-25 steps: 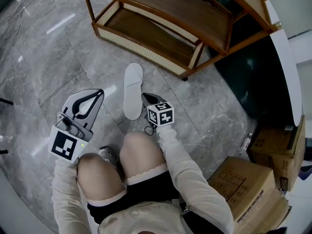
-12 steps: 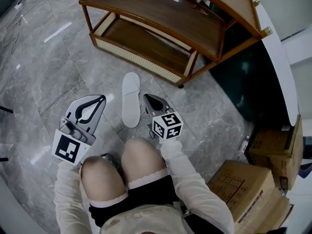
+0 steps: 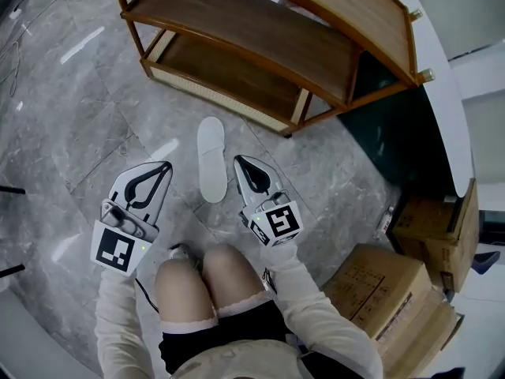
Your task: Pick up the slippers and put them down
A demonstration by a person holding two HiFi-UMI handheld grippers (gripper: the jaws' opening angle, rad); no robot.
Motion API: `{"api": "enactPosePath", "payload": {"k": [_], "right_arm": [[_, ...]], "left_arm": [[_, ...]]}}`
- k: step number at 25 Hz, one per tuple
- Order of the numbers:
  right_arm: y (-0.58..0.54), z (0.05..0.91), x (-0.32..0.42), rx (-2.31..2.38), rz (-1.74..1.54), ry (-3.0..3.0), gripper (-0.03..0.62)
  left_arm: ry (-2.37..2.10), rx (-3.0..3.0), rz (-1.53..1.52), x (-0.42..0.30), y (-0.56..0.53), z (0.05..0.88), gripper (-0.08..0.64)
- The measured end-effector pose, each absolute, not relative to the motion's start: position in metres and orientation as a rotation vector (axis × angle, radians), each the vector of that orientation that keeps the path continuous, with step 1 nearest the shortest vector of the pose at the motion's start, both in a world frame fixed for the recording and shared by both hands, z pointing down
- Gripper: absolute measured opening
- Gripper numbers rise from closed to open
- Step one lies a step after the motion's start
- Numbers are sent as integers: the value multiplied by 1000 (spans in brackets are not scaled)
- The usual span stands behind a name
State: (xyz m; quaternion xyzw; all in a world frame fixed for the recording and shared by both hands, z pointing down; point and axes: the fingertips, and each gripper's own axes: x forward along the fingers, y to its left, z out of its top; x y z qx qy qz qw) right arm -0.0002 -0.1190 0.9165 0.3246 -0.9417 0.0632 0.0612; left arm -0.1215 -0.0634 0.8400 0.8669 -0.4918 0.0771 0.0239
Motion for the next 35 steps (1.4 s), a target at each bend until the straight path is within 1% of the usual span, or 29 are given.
{"api": "enactPosePath", "payload": {"k": [3, 8, 11, 26, 35], "right_arm": [[-118, 876, -2, 1013, 141, -2871, 9], [-115, 803, 0, 1043, 149, -2889, 9], [-108, 758, 4, 1040, 122, -2867, 9], [-60, 505, 39, 974, 35, -2910, 9], [-30, 398, 68, 946, 29, -2928, 9]], "left_arm": [[-1528, 2650, 229, -129, -67, 817, 3], [-1519, 2632, 244, -128, -64, 762, 3], [-1525, 2641, 266, -121, -58, 719, 3], [-1599, 2557, 168, -89, -8, 488, 3], [-1667, 2556, 130, -61, 18, 381, 3]]}}
